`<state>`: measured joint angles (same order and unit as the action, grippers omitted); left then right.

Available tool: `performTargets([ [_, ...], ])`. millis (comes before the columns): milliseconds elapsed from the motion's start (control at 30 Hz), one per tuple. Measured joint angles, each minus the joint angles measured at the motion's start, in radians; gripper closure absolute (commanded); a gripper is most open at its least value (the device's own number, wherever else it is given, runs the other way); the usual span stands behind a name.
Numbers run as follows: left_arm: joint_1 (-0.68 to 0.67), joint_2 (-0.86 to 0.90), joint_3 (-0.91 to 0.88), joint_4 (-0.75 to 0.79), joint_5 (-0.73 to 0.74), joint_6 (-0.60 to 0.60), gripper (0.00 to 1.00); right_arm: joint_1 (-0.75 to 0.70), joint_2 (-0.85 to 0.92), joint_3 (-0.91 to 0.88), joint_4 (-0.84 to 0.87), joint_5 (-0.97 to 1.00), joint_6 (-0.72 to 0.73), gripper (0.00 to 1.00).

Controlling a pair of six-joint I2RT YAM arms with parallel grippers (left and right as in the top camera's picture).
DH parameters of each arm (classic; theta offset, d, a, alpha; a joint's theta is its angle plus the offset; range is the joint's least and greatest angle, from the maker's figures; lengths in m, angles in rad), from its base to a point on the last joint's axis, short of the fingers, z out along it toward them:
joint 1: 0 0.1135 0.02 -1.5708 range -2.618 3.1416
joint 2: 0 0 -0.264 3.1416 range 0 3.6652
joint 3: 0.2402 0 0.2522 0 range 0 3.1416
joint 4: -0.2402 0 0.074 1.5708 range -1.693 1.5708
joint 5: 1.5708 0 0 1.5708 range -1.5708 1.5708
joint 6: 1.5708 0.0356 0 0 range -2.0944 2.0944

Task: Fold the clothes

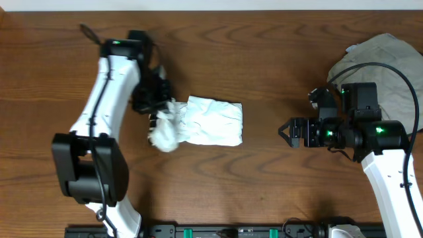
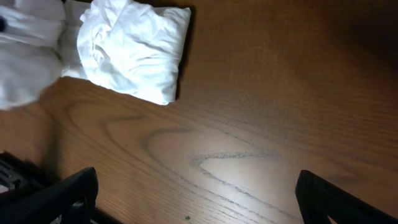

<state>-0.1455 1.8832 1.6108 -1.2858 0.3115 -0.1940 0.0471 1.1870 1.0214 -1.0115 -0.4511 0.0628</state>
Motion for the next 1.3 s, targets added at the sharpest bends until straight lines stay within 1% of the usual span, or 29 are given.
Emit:
performTargets([
  [167, -0.085, 0.0, 0.0, -0.003, -0.027, -0.04, 0.94, 0.0, 0.0, 0.0, -0.003, 0.0, 0.0, 0.01],
  [300, -0.129, -0.002, 0.0, -0.004, -0.032, -0.063, 0.94, 0.0, 0.0, 0.0, -0.002, 0.0, 0.0, 0.01],
  [667, -0.185, -0.07, 0.042, -0.008, -0.034, -0.106, 0.94, 0.0, 0.018, 0.0, 0.033, 0.025, 0.011, 0.01],
  [933, -0.198, -0.119, 0.063, -0.008, -0.034, -0.127, 0.94, 0.0, 0.181, 0.0, 0.127, 0.074, 0.049, 0.01],
  [1133, -0.263, -0.12, 0.063, 0.018, -0.034, -0.136, 0.94, 0.0, 0.286, 0.0, 0.209, 0.055, 0.075, 0.01],
  [1300, -0.308, -0.12, 0.063, 0.067, -0.034, -0.158, 0.94, 0.004, 0.34, 0.0, 0.224, 0.046, 0.098, 0.01],
])
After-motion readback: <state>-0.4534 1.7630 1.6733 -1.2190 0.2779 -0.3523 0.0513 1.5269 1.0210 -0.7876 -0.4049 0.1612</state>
